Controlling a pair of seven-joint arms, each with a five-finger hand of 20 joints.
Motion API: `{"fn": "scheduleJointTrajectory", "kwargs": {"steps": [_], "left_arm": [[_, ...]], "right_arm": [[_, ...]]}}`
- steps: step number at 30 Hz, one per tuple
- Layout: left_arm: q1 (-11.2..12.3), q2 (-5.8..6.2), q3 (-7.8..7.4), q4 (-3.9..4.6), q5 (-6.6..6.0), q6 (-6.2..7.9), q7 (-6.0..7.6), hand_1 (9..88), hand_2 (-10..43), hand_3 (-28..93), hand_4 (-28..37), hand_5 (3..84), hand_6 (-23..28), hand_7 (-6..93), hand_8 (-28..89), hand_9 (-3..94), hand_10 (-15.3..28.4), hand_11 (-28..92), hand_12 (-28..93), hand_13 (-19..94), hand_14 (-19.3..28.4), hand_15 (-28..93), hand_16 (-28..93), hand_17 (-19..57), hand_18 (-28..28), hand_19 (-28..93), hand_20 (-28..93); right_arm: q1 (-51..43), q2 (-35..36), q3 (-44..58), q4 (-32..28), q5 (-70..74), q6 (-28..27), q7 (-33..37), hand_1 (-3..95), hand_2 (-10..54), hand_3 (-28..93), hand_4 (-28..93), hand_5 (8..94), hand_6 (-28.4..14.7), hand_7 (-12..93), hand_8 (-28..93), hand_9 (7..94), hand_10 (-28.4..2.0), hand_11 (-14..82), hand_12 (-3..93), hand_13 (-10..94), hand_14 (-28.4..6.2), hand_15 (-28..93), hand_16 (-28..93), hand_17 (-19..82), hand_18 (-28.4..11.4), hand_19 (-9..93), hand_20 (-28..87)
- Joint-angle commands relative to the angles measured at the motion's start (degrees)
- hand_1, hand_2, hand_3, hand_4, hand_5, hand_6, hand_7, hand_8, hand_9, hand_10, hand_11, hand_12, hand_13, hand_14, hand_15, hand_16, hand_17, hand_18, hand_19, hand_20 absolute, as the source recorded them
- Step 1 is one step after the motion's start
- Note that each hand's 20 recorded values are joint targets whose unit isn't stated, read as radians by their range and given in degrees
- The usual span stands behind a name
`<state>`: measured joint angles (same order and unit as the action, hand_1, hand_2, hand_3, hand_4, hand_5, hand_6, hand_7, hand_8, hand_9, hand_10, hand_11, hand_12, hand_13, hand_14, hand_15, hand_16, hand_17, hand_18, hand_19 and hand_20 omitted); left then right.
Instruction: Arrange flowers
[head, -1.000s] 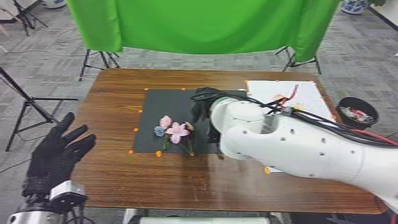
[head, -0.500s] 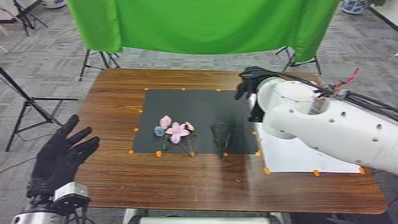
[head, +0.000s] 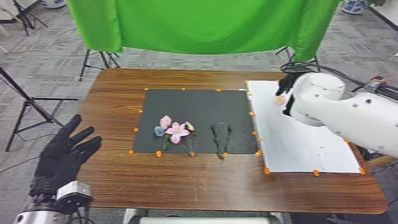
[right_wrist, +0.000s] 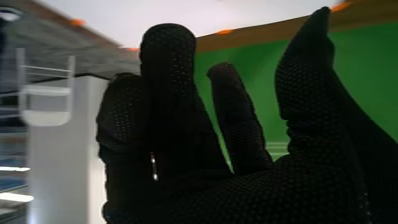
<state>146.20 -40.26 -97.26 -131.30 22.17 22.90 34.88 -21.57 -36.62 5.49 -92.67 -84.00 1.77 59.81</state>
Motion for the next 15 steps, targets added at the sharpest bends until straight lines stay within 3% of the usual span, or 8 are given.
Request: {"fn": "scheduleJointTrajectory", "kwargs": {"steps": [1,3,4,6,12,13,14,15], "left_arm": [[-1.9,-2.01,0.39,0.16,2.28,-1.5,-3.04,28.6,6.4,62,-21.2,30.8,7.0,6.9,-7,27.1,18.5,24,12,20,27.8,57,-12,-6.3,28.4,56,-1],[-1.9,-2.17,0.35,0.19,2.38,-1.6,-3.35,28.7,6.4,62,-21.3,30.7,7.0,6.9,-7,27.1,18.5,24,12,20,27.8,57,-12,-6.3,28.4,56,-1],[-1.7,-1.78,0.44,0.24,1.91,-1.36,-2.76,28.7,6.5,62,-21.3,30.7,6.9,6.9,-7,27.1,18.5,24,12,20,27.8,57,-12,-6.3,28.4,56,-1],[-1.6,-2.78,-0.03,0.19,2.45,-1.6,-3.67,28.7,6.5,62,-21.2,30.7,6.9,6.9,-7,27.1,18.5,24,12,20,27.8,57,-12,-6.3,28.4,56,-1],[-2.0,-3.62,-0.4,0.26,3.17,-2.14,-4.83,28.7,6.5,62,-21.0,30.7,6.9,6.9,-7,27.1,18.5,24,12,20,27.7,57,-12,-6.3,28.4,56,-1],[-1.4,-2.59,-0.17,0.14,2.16,-1.64,-3.36,28.7,6.4,62,-21.0,30.7,7.0,6.9,-7,27.1,18.5,24,12,20,27.7,57,-12,-6.3,28.4,56,-1],[-2.3,-3.74,-0.27,0.38,3.36,-2.38,-5.21,28.8,6.4,62,-21.1,30.7,7.0,6.9,-7,27.1,18.5,24,12,20,27.7,57,-12,-6.3,28.4,56,-1],[-2.3,-3.89,-0.26,0.32,3.45,-2.28,-5.29,28.8,6.5,62,-21.1,30.7,6.9,6.9,-7,27.1,18.5,25,12,20,27.8,57,-12,-6.3,28.4,56,-1]], "right_arm": [[-2.2,1.8,2.6,2.5,0.3,-1.5,1.5,34.0,-2.1,80,-23,46.8,-6.5,13,-9,51.9,-20.0,13.1,14.4,65,-12.1,66,10,47,-14.6,93,15],[-4.4,2.2,4.9,2.4,0.6,-2.4,1.7,34.0,-2.2,80,-23,46.6,-6.4,13,-9,51.8,-19.9,13.1,14.4,65,-12.1,66,10,47,-14.6,93,15],[-4.1,2.3,4.2,2.5,1.6,-2.0,1.5,34.0,-2.2,80,-24,46.5,-6.3,13,-9,51.7,-20.0,13.1,14.4,65,-12.1,66,10,47,-14.6,93,15],[-7.2,1.9,7.6,2.4,1.4,-4.5,1.7,34.0,-2.2,80,-24,46.6,-6.2,13,-9,51.6,-20.0,13.0,14.3,65,-12.2,66,10,47,-14.7,93,15],[-10.7,0.8,9.8,2.9,1.9,-5.7,2.5,34.2,-2.5,80,-24,47.2,-5.8,14,-9,51.7,-20.1,12.8,14.3,65,-12.2,66,10,47,-14.8,93,15],[-11.1,0.3,10.3,3.5,1.8,-6.2,2.4,34.2,-2.6,80,-24,47.2,-5.7,14,-10,51.7,-20.1,12.7,14.3,65,-12.2,66,10,47,-14.8,93,15],[-11.3,0.7,10.0,3.3,2.2,-5.9,2.6,34.1,-2.6,80,-24,47.2,-5.7,13,-10,51.8,-20.1,12.7,14.3,65,-12.2,66,9,47,-14.7,93,15],[-11.4,0.5,10.1,3.6,2.3,-5.9,2.7,34.2,-2.6,80,-24,47.0,-5.6,13,-10,51.8,-20.1,12.6,14.3,65,-12.2,66,9,47,-14.8,93,15]]}}
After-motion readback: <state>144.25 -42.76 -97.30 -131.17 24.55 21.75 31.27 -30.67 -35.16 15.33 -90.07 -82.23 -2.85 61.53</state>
